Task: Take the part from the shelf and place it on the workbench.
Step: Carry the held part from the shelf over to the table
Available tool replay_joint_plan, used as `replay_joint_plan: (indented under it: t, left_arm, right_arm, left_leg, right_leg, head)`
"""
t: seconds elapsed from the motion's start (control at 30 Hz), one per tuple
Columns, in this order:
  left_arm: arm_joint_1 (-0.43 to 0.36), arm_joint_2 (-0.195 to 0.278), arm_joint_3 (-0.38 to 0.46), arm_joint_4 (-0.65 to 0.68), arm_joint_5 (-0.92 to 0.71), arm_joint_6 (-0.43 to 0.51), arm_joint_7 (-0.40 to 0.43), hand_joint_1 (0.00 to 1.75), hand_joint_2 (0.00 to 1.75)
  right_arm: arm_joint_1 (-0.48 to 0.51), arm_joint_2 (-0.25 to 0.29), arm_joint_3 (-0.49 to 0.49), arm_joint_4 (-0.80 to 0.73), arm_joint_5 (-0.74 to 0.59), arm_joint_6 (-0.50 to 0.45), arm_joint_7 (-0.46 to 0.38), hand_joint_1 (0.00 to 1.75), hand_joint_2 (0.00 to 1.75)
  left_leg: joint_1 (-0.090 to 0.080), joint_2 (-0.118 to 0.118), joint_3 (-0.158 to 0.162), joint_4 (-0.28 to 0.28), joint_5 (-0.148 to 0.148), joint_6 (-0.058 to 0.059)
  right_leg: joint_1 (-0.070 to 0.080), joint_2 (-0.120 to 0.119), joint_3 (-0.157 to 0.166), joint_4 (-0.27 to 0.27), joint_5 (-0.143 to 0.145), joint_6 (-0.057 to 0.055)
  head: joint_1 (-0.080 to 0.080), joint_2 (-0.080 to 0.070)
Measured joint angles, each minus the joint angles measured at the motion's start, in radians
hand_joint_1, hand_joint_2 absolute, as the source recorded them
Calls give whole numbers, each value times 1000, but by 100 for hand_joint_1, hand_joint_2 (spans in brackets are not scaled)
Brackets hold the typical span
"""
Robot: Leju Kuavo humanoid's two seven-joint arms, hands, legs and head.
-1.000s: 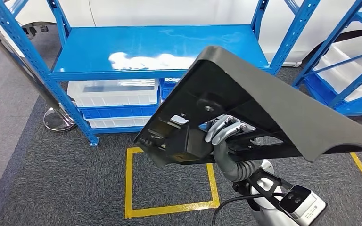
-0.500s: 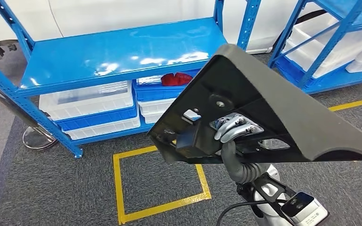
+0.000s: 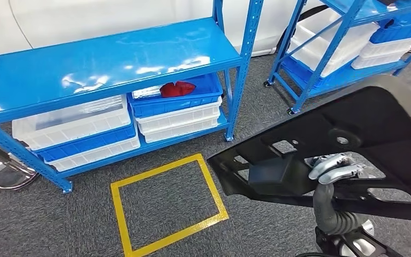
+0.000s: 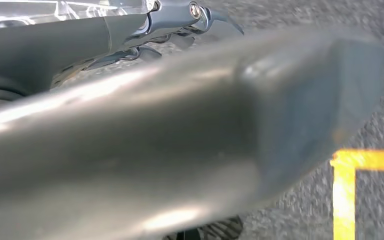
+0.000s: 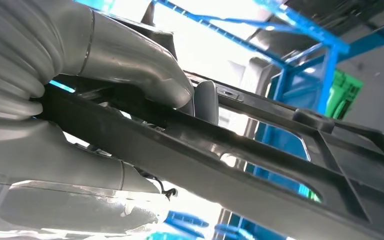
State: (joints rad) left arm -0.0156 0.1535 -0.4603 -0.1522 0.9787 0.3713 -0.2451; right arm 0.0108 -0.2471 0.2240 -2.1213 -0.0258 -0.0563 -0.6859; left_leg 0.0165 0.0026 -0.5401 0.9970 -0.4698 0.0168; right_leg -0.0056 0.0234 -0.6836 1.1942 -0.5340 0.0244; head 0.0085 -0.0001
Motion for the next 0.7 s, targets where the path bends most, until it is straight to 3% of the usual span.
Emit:
replay_joint_plan:
  t: [0.07,0.1,0.17,0.23,0.3,0.37,0.43,0.5,0.57,0.6,0.63,0.7]
  left_arm:
    - [3,-1,1,0,5,-22,-6,0,0]
    - [3,-2,2,0,9,-29,-8,0,0]
    - [1,-6,5,0,15,-40,-9,0,0]
    - [0,-10,9,0,17,-48,-13,0,0]
    - [-3,-14,10,0,17,-51,-19,0,0]
    - [-7,-17,11,0,20,-48,-20,0,0]
    - [-7,-18,12,0,27,-42,-23,0,0]
    - [-4,-17,13,0,33,-37,-25,0,0]
    - [1,-17,13,0,35,-40,-25,0,0]
    - [2,-16,13,0,35,-45,-27,0,0]
    - [3,-14,13,0,35,-50,-30,0,0]
    - [3,-4,13,0,35,-60,-39,0,0]
  right_arm:
    - [35,0,-28,-13,4,19,0,175,175]
    - [50,0,-41,-19,6,29,0,175,175]
    - [69,0,-64,-28,4,48,0,175,175]
    - [78,-1,-86,-37,1,63,0,175,175]
    - [95,-1,-107,-50,3,73,0,175,175]
    - [121,0,-124,-68,8,81,0,175,175]
    - [139,4,-134,-86,9,93,0,175,175]
    - [149,13,-141,-99,8,107,0,175,175]
    - [158,25,-143,-105,8,116,0,175,175]
    - [161,32,-143,-107,8,118,0,175,175]
    - [164,38,-142,-111,7,120,0,175,175]
    - [167,49,-139,-123,8,123,0,175,175]
  left_leg:
    - [-2,25,-3,1,0,1]
    - [-2,38,-3,1,0,0]
    - [-3,62,-1,1,-2,-2]
    - [-8,81,2,1,-4,-10]
    - [-10,97,5,0,-5,-22]
    - [-8,105,8,-1,-7,-34]
    - [-6,69,-6,40,-40,-44]
    - [-3,21,-56,158,-108,-49]
    - [-3,6,-106,272,-149,-51]
    - [-3,5,-111,285,-143,-52]
    - [-3,3,-97,256,-116,-51]
    - [-2,-26,-37,124,-47,-45]
  right_leg:
    - [-5,-12,-39,94,-34,6]
    - [-6,-16,-32,88,-23,7]
    - [-6,-36,38,-29,33,3]
    - [1,-69,106,-153,70,-9]
    - [8,-77,120,-189,73,-21]
    - [7,-58,119,-196,79,-32]
    - [1,-40,121,-206,88,-44]
    - [0,-20,121,-209,93,-52]
    - [2,4,119,-207,94,-54]
    - [3,16,118,-205,94,-55]
    - [3,29,118,-202,94,-54]
    - [3,52,117,-194,92,-51]
  head:
    - [0,0]
    - [0,0]
    - [0,0]
    - [-1,0]
    - [-2,0]
    - [-2,0]
    - [-3,0]
    - [-4,0]
    - [-5,0]
    - [-5,0]
    - [-5,0]
    - [-5,0]
